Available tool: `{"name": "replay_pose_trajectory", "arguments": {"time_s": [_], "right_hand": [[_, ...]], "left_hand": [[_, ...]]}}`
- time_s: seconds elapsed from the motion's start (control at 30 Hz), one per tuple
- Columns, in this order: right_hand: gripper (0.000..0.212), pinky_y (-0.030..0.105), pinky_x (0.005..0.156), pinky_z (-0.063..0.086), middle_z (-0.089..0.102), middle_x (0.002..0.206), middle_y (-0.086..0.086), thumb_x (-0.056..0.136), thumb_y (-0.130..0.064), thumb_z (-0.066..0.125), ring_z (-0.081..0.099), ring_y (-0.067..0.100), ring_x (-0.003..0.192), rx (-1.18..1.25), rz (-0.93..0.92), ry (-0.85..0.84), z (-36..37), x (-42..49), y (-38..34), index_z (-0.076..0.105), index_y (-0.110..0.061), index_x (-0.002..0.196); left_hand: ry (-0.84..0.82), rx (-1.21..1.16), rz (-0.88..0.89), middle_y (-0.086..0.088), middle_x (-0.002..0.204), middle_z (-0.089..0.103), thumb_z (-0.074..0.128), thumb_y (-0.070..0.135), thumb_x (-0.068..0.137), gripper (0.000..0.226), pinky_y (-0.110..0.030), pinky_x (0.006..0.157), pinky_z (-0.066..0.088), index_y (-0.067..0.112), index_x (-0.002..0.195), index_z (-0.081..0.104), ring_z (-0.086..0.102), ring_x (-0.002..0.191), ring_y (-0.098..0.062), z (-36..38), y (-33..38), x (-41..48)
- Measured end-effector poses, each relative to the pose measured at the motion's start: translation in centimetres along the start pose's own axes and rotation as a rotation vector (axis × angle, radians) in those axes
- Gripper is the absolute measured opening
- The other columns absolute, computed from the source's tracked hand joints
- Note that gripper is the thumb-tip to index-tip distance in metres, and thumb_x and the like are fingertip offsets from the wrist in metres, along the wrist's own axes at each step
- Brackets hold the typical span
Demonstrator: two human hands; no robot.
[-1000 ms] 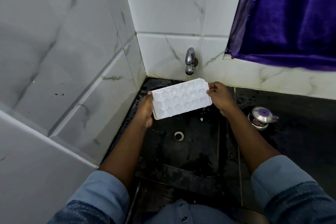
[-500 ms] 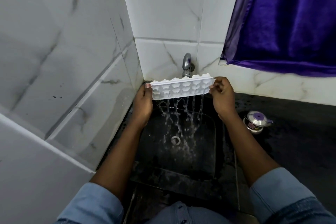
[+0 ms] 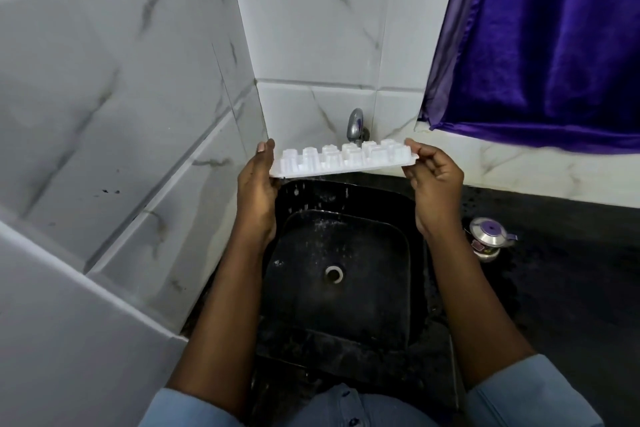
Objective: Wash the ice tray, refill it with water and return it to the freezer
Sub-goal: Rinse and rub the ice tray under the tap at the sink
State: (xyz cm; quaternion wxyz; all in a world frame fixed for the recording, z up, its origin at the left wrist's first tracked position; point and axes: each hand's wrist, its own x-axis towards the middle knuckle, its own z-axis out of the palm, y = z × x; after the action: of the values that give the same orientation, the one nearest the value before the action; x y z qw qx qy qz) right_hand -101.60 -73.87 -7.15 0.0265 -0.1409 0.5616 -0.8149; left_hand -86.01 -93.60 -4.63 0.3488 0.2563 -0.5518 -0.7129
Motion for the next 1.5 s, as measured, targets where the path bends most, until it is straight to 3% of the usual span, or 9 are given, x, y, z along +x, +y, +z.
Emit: {"name": "replay_pose_trajectory", "arguments": {"time_s": [0.1, 0.23, 0.33, 0.57, 0.77, 0.97, 1.17, 1.37, 1.5], "right_hand": [[0.031, 0.034, 0.099, 0.058, 0.079, 0.119, 0.0, 0.099, 0.011, 0.056, 0.072, 0.019, 0.119, 0.11, 0.04, 0.022, -0.4, -0.9, 0.1, 0.07, -0.002, 0.124], [0.039, 0.032, 0.092, 0.059, 0.079, 0.113, 0.003, 0.096, 0.017, 0.048, 0.074, 0.02, 0.11, 0.17, 0.094, 0.029, -0.9, -1.1, 0.1, 0.07, -0.001, 0.123], [0.045, 0.036, 0.092, 0.058, 0.078, 0.118, 0.006, 0.094, 0.018, 0.044, 0.074, 0.021, 0.11, 0.179, 0.105, 0.023, -1.0, -1.1, 0.0, 0.072, -0.004, 0.119], [0.034, 0.037, 0.102, 0.058, 0.075, 0.128, 0.009, 0.098, 0.009, 0.062, 0.07, 0.025, 0.123, 0.131, 0.049, -0.074, -0.8, -1.1, -0.7, 0.07, -0.008, 0.127], [0.034, 0.043, 0.108, 0.055, 0.074, 0.13, 0.007, 0.098, 0.005, 0.067, 0.069, 0.024, 0.125, 0.051, 0.03, -0.102, -1.3, -1.0, -0.2, 0.069, -0.005, 0.13], [0.035, 0.028, 0.103, 0.055, 0.075, 0.123, -0.005, 0.099, 0.009, 0.063, 0.071, 0.013, 0.119, -0.217, -0.06, -0.139, -2.3, -0.7, 0.4, 0.069, -0.006, 0.13], [0.038, 0.009, 0.083, 0.05, 0.076, 0.106, -0.011, 0.097, 0.002, 0.061, 0.068, -0.001, 0.094, -0.803, -0.127, -0.255, -3.5, -0.7, 1.3, 0.077, -0.021, 0.123], [0.048, 0.027, 0.09, 0.056, 0.076, 0.115, -0.009, 0.093, 0.007, 0.053, 0.071, 0.005, 0.102, -0.642, -0.219, -0.166, -2.9, -1.1, 0.7, 0.071, -0.022, 0.126], [0.037, 0.041, 0.088, 0.06, 0.078, 0.104, -0.008, 0.092, 0.001, 0.061, 0.073, 0.006, 0.094, -0.801, -0.205, -0.235, -3.3, -0.9, 1.1, 0.076, -0.019, 0.119]], "left_hand": [[0.007, -0.025, -0.023, 0.024, 0.079, 0.078, 0.05, 0.029, 0.113, 0.022, -0.012, 0.069, 0.056, 0.023, 0.105, 0.069, 0.074, 0.079, 0.009, 0.4, -0.3, -0.5], [0.036, -0.059, -0.027, 0.014, 0.124, 0.075, 0.058, 0.032, 0.11, 0.029, -0.034, 0.11, 0.054, 0.019, 0.132, 0.069, 0.07, 0.119, -0.004, 0.3, -0.7, -0.4], [0.036, -0.072, -0.024, 0.008, 0.139, 0.069, 0.061, 0.034, 0.108, 0.023, -0.043, 0.119, 0.048, 0.026, 0.126, 0.072, 0.064, 0.132, -0.011, 0.3, -0.7, -0.4], [0.051, -0.124, 0.019, 0.002, 0.131, 0.071, 0.06, 0.027, 0.108, 0.031, -0.02, 0.087, 0.058, 0.013, 0.134, 0.068, 0.074, 0.106, 0.0, 0.3, 0.6, 0.0], [0.064, -0.135, 0.003, 0.001, 0.13, 0.071, 0.064, 0.03, 0.104, 0.035, -0.029, 0.101, 0.058, 0.011, 0.133, 0.07, 0.072, 0.112, -0.006, 0.1, 0.6, 0.1], [0.041, -0.194, -0.119, -0.008, 0.145, 0.067, 0.06, 0.043, 0.103, 0.038, -0.041, 0.116, 0.048, 0.019, 0.13, 0.071, 0.061, 0.138, -0.021, 0.2, -0.9, 0.5], [0.07, -0.069, -0.327, -0.002, 0.093, 0.073, 0.05, 0.052, 0.106, 0.041, -0.036, 0.089, 0.049, 0.018, 0.102, 0.072, 0.066, 0.093, -0.02, -0.2, -3.4, 0.9], [0.043, -0.19, -0.14, -0.015, 0.128, 0.074, 0.053, 0.051, 0.105, 0.045, -0.043, 0.107, 0.053, 0.013, 0.116, 0.076, 0.069, 0.12, -0.032, -0.6, -2.8, 0.7], [0.062, -0.089, -0.212, -0.01, 0.114, 0.073, 0.053, 0.052, 0.106, 0.047, -0.042, 0.107, 0.05, 0.012, 0.118, 0.074, 0.067, 0.114, -0.028, -0.5, -2.4, 1.1]]}}
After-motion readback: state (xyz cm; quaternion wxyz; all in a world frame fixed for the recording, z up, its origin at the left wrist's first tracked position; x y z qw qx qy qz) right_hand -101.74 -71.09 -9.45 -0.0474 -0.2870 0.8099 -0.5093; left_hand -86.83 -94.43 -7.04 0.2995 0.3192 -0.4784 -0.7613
